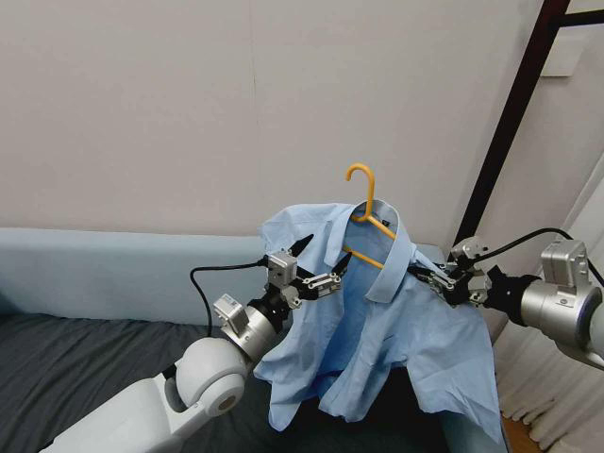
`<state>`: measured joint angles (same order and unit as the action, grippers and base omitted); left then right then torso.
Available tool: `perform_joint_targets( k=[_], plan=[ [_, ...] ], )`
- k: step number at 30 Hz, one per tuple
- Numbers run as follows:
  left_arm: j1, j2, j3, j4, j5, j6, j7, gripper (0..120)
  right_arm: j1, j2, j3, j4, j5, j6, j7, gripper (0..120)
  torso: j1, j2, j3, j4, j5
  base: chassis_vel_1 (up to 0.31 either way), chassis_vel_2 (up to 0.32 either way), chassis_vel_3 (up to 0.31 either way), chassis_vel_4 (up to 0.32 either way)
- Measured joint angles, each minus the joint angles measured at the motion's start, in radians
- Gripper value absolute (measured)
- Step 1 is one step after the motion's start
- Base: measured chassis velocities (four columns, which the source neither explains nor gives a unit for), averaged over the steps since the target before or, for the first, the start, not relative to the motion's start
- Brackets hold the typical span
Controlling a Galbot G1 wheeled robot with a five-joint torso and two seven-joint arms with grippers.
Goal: Pick up the clothes from the sofa and hang them on the clothes hanger.
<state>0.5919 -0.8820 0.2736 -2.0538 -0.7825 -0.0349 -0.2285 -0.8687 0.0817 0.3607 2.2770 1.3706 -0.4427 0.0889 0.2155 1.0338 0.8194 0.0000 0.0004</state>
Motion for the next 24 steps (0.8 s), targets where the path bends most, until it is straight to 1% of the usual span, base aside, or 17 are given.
perform_joint_targets(
  k=[1, 5, 6, 7, 10, 11, 14, 15, 16, 20, 24],
  plan=[
    [0.0, 0.0, 0.0, 0.0, 0.0, 0.0, 0.0, 72, 0.0, 0.0, 0.0, 0.0, 0.0, 0.0, 0.0, 7, 0.0, 0.0, 0.0, 0.0, 0.0, 0.0, 0.0, 0.0, 0.0],
    [-0.025, -0.015, 0.022, 0.021, -0.01, 0.001, -0.004, 56, 0.0, -0.005, 0.001, 0.0, 0.006, 0.0, 0.001, 7, 0.0, 0.0, 0.0, 0.0, -0.0001, 0.0, 0.0, 0.0, 0.0],
    [-0.025, -0.015, 0.022, 0.021, -0.01, 0.001, -0.004, 56, 0.0, -0.005, 0.001, 0.0, 0.006, 0.0, 0.001, 7, 0.0, 0.0, 0.0, 0.0, -0.0001, 0.0, 0.0, 0.0, 0.0],
    [-0.032, -0.02, 0.031, 0.026, -0.014, 0.002, -0.006, 50, 0.0, -0.006, 0.002, 0.0, 0.007, 0.0, 0.001, 7, 0.0, 0.0, 0.0, 0.0, -0.0001, 0.0, 0.0, 0.0, 0.0],
    [-0.05, -0.037, 0.054, 0.042, -0.019, 0.004, -0.011, 36, 0.001, -0.006, 0.003, 0.001, 0.008, 0.0, 0.001, 7, 0.0, 0.0, 0.0, 0.0, 0.0, 0.0, 0.0, 0.0, 0.0],
    [-0.05, -0.037, 0.054, 0.042, -0.019, 0.004, -0.011, 36, 0.001, -0.006, 0.003, 0.001, 0.008, 0.0, 0.001, 7, 0.0, 0.0, 0.0, 0.0, 0.0, 0.0, 0.0, 0.0, 0.0],
    [-0.058, -0.054, 0.064, 0.057, -0.022, 0.004, -0.019, 22, 0.001, -0.006, 0.003, 0.001, 0.01, 0.0, 0.001, 7, 0.0, 0.0, 0.0, 0.0, -0.0001, 0.0, 0.0, 0.0, 0.0],
    [-0.059, -0.06, 0.066, 0.06, -0.023, 0.004, -0.02, 19, 0.001, -0.006, 0.003, 0.001, 0.01, 0.0, 0.001, 7, 0.0, 0.0, 0.0, 0.0001, -0.0001, 0.0, 0.0, 0.0, 0.0],
    [-0.059, -0.06, 0.066, 0.06, -0.023, 0.004, -0.02, 19, 0.001, -0.006, 0.003, 0.001, 0.01, 0.0, 0.001, 7, 0.0, 0.0, 0.0, 0.0001, -0.0001, 0.0, 0.0, 0.0, 0.0],
    [-0.07, -0.074, 0.074, 0.06, -0.024, 0.001, -0.021, 1, 0.0, -0.006, 0.002, -0.005, 0.008, 0.0, 0.001, 7, 0.0, 0.0, 0.0, 0.0001, -0.0001, 0.0, 0.0, 0.0, 0.0],
    [-0.083, -0.08, 0.082, 0.056, -0.029, -0.002, -0.021, 0, -0.001, -0.006, 0.002, -0.009, 0.008, 0.0, 0.002, 7, 0.0, 0.0, 0.0, 0.0, -0.0001, 0.0, 0.0, 0.0, 0.0]
  ],
)
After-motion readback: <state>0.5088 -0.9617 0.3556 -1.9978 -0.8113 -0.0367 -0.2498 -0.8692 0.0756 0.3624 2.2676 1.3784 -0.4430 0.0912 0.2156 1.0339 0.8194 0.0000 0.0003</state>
